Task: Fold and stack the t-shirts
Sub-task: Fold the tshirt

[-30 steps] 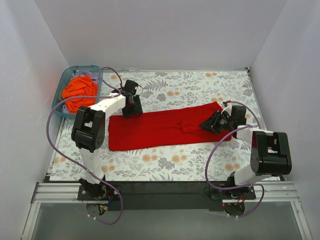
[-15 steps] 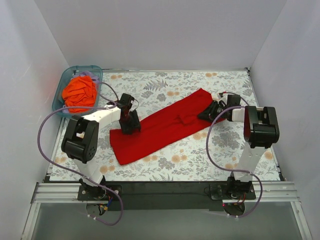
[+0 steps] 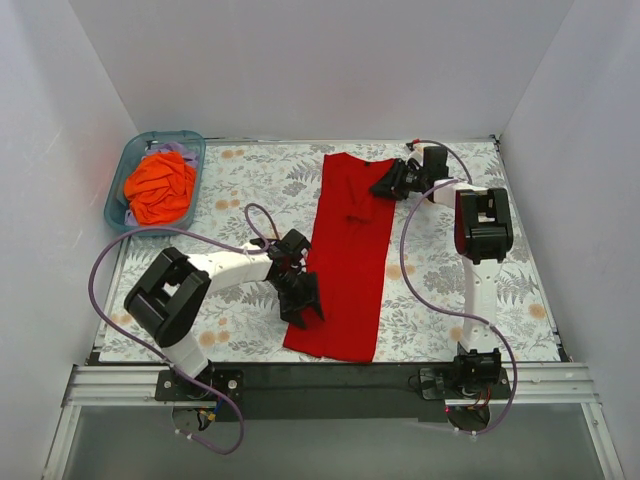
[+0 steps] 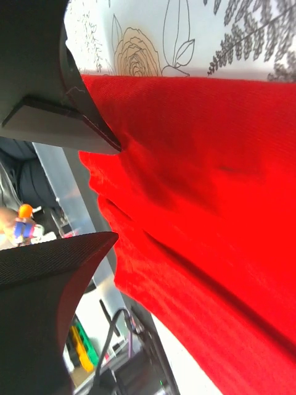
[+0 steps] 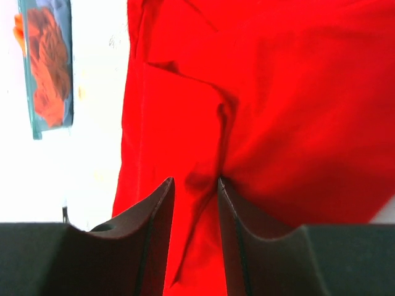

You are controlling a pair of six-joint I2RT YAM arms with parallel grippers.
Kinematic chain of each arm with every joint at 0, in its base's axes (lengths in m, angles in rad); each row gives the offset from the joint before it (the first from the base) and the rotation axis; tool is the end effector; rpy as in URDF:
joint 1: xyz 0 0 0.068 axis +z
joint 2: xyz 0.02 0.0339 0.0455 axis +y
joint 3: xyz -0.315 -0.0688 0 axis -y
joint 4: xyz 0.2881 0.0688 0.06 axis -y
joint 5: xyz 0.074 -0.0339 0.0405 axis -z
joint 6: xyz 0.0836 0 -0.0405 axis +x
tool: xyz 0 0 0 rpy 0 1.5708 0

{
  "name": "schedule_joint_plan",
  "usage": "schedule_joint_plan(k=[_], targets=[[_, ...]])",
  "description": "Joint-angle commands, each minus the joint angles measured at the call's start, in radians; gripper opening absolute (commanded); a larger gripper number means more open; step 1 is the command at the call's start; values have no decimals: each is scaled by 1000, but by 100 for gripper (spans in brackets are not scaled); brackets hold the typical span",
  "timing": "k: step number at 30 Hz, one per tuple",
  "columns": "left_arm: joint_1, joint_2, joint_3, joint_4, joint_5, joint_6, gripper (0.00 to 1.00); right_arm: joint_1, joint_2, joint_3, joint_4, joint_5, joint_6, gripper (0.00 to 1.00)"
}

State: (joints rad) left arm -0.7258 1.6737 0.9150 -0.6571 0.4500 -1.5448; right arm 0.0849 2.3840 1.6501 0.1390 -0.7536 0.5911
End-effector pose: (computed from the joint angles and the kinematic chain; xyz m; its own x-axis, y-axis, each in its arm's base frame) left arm 0.2195 -0.2434 0.1247 -0.6669 -0.6117 0.4256 -0.7219 0.6719 -0.1655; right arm 0.6077 0.1091 0.1059 -0.8128 0.3387 -0.4740 -0.2090 0.5899 0.7800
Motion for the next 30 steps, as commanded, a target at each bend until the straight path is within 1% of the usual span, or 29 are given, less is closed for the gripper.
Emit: schedule_joint_plan(k=[1, 4, 5, 6, 11, 12, 14, 17, 18, 19, 22, 26, 30], targets=[[8, -74, 70, -21, 0, -44, 53, 15, -72, 7, -64, 28, -43, 42], [11, -104, 113, -39, -49, -47, 54, 12, -164, -55, -84, 72, -83, 42], [14, -115, 125, -44, -88, -49, 54, 10, -236, -119, -96, 85, -109, 43], [17, -135, 142, -44, -105, -54, 54, 10, -274, -150, -110, 95, -122, 43], [68, -189, 140, -42, -204, -51, 54, 18, -510, -357, -163, 119, -180, 42], [72, -198, 139, -45, -244, -48, 53, 21, -537, -421, -165, 117, -192, 42], [74, -225, 139, -67, -298, -31, 51, 41, -597, -464, -164, 120, -200, 41], [75, -287, 105, -61, -410, 0, 49, 64, -586, -463, -162, 91, -203, 39], [74, -307, 90, -53, -480, 3, 49, 70, -574, -454, -161, 68, -203, 39], [75, -333, 50, -43, -506, 6, 49, 76, -560, -426, -151, 65, -200, 38], [75, -420, 6, -4, -583, 17, 49, 114, -490, -376, -130, 53, -185, 37], [77, -488, -51, 13, -617, 15, 50, 147, -361, -326, -55, 30, -148, 35], [77, -499, -68, 17, -622, 14, 50, 148, -247, -238, -50, 31, -160, 35]])
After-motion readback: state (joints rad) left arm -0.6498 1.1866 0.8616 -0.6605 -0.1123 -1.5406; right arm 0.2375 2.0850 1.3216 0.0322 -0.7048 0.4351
